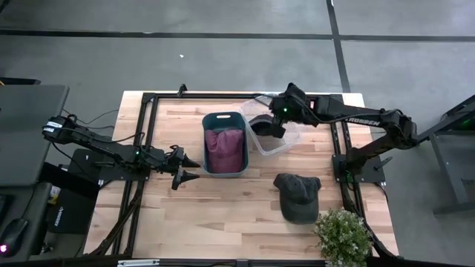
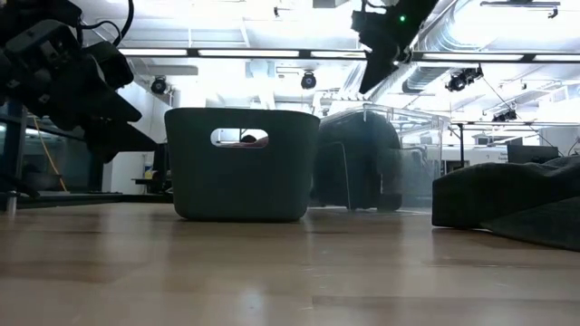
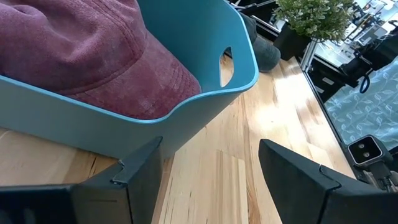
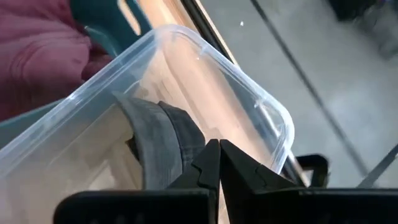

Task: Pick & Place hat
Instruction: Put the left black cap into the transparent bin

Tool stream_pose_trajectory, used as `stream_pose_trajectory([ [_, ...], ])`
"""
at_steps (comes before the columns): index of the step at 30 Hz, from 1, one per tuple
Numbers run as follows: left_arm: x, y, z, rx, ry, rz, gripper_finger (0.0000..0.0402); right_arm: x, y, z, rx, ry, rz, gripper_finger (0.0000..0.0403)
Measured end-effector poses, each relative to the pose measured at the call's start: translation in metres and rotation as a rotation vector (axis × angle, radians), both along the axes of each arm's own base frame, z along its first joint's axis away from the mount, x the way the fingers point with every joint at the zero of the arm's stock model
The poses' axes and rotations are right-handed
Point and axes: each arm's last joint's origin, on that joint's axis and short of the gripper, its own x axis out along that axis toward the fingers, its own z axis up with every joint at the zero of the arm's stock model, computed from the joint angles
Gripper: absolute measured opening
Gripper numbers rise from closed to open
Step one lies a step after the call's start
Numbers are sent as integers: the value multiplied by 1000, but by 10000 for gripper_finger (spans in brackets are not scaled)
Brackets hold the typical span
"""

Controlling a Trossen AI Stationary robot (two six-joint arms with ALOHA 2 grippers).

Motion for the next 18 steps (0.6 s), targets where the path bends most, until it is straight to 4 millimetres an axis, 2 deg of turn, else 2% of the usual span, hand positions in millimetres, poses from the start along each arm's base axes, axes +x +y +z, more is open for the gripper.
stream_pose_trajectory([
  [7, 0, 0, 0, 0, 0, 0, 246, 4, -20, -15, 122, -3, -43, 1],
  [13, 0, 0, 0, 0, -1, 0, 246, 18, -19, -35, 226, 45, -15, 1],
  [18, 0, 0, 0, 0, 0, 0, 246, 21, -16, -47, 304, 94, -3, 1],
])
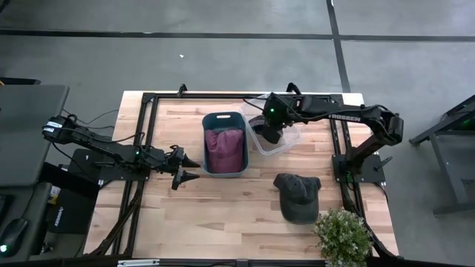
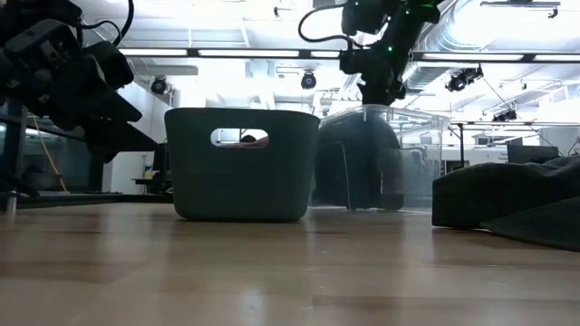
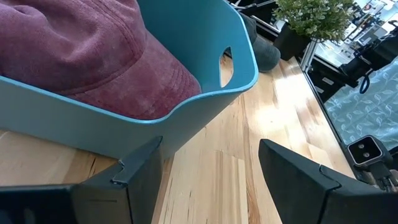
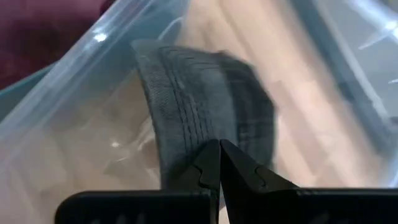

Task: Pick & Place hat
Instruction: Put the left black cap into the transparent bin, then put the black cap into the transparent bin

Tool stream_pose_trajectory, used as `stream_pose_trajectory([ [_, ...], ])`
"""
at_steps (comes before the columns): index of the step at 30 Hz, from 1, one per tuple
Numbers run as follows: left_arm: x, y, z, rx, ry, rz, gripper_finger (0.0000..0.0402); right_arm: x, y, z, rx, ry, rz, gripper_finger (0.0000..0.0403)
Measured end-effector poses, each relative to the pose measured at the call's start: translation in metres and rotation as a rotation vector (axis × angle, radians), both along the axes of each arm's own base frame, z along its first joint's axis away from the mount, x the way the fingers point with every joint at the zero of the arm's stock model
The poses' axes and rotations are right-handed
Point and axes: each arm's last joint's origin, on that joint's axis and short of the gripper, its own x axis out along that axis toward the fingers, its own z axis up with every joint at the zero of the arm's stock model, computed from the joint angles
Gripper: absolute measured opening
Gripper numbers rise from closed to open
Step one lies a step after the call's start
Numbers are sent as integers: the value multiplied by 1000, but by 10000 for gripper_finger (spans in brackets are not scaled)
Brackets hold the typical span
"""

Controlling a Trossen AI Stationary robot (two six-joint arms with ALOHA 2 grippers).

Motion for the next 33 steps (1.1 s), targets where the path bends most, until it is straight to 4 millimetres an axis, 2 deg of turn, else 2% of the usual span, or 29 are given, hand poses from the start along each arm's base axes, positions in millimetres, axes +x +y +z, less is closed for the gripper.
stream_pose_trajectory([
  [9, 0, 0, 0, 0, 0, 0, 246, 1, 7, -2, 221, -52, 77, 0],
  [20, 0, 0, 0, 0, 0, 0, 246, -1, 4, 1, 104, -33, 18, 0],
  [26, 0, 0, 0, 0, 0, 0, 246, -11, 7, 19, 64, -93, 14, 0],
  [33, 0, 0, 0, 0, 0, -1, 246, -36, 22, 56, 8, -219, 62, 0],
])
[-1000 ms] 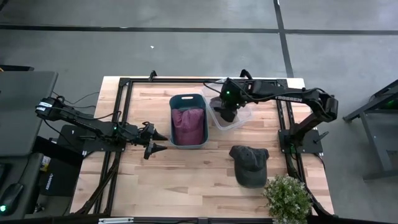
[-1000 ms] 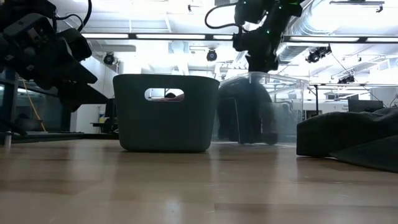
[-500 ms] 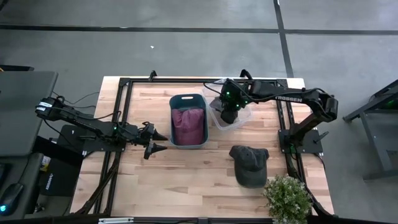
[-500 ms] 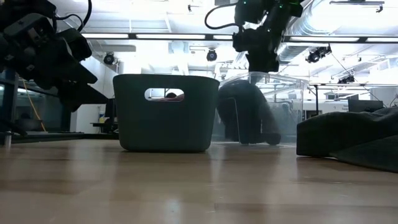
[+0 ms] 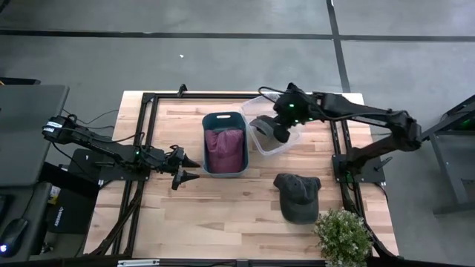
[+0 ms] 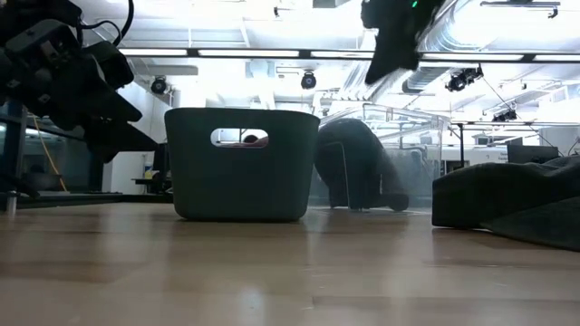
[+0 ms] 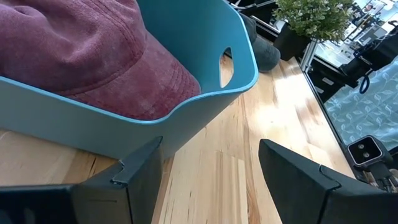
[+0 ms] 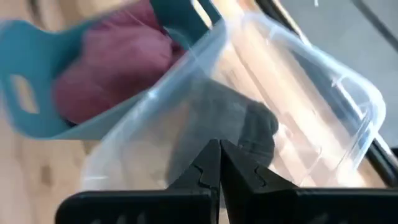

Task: Pick & Place hat
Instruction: Put the black cap into the transparent bin

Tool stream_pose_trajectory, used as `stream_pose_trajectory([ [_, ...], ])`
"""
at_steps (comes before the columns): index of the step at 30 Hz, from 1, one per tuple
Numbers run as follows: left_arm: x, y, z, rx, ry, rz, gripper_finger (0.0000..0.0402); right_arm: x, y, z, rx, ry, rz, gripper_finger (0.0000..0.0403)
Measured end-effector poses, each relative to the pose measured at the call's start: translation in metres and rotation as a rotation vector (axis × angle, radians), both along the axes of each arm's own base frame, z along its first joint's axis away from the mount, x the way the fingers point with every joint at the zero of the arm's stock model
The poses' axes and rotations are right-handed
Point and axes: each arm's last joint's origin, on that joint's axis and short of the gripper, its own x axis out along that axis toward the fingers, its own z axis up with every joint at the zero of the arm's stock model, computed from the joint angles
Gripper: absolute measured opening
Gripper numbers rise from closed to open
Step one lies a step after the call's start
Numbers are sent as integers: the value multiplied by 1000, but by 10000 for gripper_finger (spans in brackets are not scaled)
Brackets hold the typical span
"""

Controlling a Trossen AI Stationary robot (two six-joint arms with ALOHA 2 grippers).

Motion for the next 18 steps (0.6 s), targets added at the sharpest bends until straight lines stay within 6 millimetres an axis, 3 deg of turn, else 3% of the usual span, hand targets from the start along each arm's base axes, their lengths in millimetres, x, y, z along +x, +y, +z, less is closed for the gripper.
stream_pose_trajectory([
  [10, 0, 0, 0, 0, 0, 1, 246, -33, 59, 42, -66, -171, 222, 0],
  [18, 0, 0, 0, 0, 0, 1, 246, -35, 114, 43, 32, -200, 391, 0],
])
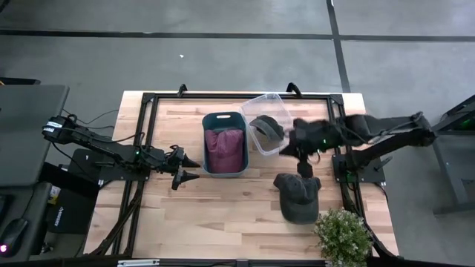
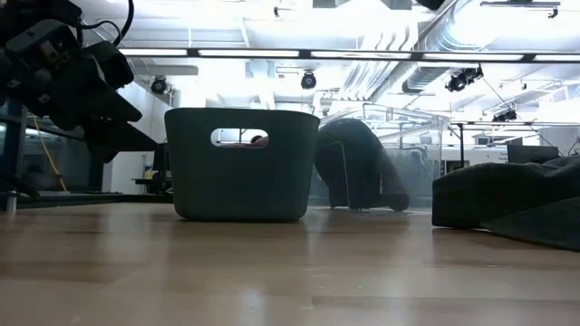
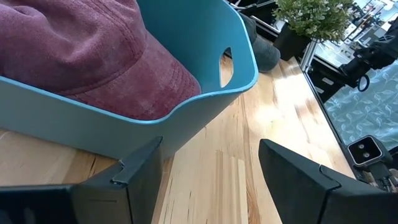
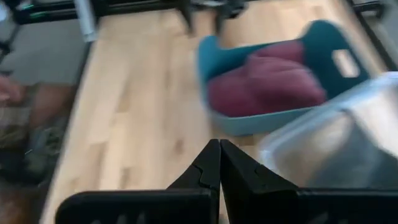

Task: Pick & Place hat
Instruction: Put the black cap into the transparent bin

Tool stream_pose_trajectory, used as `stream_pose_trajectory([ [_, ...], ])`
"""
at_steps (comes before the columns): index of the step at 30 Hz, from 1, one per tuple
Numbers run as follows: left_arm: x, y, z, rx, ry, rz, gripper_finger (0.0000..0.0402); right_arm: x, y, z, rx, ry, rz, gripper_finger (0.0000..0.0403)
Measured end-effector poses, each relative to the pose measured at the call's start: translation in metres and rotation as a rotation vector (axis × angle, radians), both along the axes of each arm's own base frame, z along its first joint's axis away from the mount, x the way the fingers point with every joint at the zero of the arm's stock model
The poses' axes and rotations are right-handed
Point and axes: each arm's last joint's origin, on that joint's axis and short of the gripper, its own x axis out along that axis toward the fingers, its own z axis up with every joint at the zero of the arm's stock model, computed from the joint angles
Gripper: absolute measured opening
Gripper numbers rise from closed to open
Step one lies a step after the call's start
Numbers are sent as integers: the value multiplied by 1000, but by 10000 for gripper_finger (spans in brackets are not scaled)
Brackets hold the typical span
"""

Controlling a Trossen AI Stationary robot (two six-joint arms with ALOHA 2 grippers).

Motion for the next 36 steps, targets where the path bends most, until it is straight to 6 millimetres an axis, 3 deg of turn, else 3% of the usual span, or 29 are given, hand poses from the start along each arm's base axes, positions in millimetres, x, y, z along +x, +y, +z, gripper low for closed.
stream_pose_trajectory([
  [9, 0, 0, 0, 0, 0, 0, 246, 4, 64, -17, -13, 60, 119, 0],
  [17, 0, 0, 0, 0, 0, 0, 246, 7, 109, -39, 15, 141, 108, 0],
  [31, 0, 0, 0, 0, 0, -1, 246, 18, 186, -122, 134, 513, 121, 0],
  [36, 0, 0, 0, 0, 0, 0, 246, 17, 201, -143, 174, 635, 137, 0],
])
